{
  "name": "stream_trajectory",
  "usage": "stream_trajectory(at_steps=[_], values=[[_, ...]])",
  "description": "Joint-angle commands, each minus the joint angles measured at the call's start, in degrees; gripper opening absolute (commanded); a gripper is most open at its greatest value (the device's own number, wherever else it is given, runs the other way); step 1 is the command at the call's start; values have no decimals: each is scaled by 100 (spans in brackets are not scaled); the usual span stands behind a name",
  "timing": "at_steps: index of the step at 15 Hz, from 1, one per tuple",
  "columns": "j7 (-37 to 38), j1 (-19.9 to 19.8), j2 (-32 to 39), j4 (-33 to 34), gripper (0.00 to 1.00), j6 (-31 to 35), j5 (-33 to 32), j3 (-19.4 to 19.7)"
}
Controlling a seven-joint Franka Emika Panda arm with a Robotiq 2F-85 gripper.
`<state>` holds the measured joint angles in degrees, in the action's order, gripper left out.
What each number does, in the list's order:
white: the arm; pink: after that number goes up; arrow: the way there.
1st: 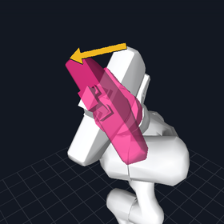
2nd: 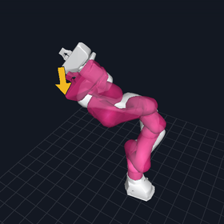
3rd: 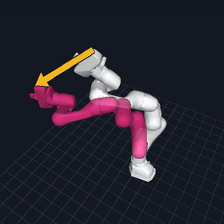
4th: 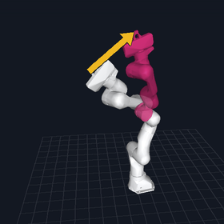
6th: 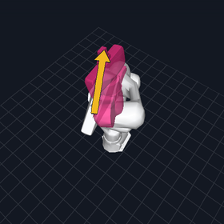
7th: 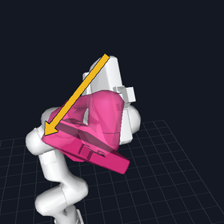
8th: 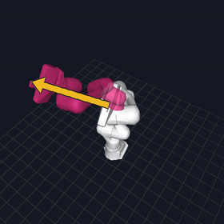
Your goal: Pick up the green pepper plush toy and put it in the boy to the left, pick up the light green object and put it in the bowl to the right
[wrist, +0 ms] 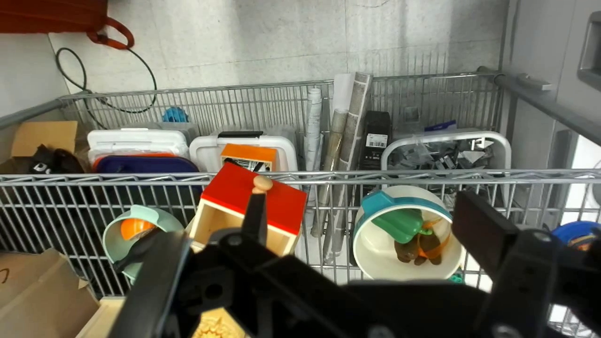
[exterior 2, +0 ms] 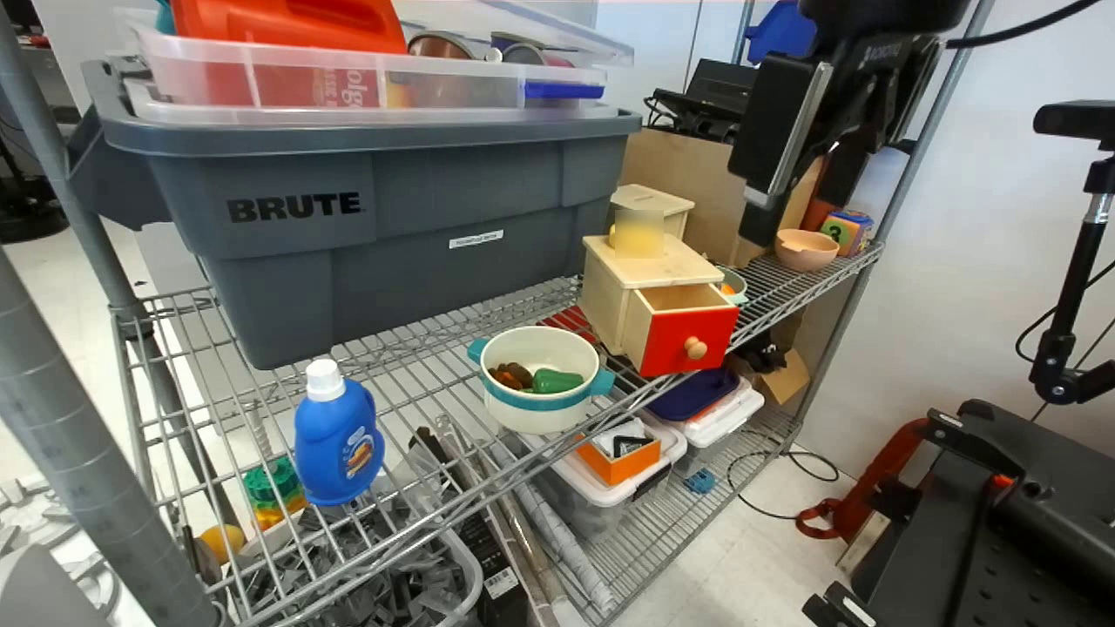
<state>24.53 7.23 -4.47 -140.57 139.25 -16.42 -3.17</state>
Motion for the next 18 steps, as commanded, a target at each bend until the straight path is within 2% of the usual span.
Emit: stream_trajectory(at_steps=[1, 4, 18], values=[[69, -187, -221, -97, 100, 46, -59, -112], [-194, -226, -203, -87, 100, 131, 75, -99], [-95, -242, -86, -1, 100, 23, 32, -132]])
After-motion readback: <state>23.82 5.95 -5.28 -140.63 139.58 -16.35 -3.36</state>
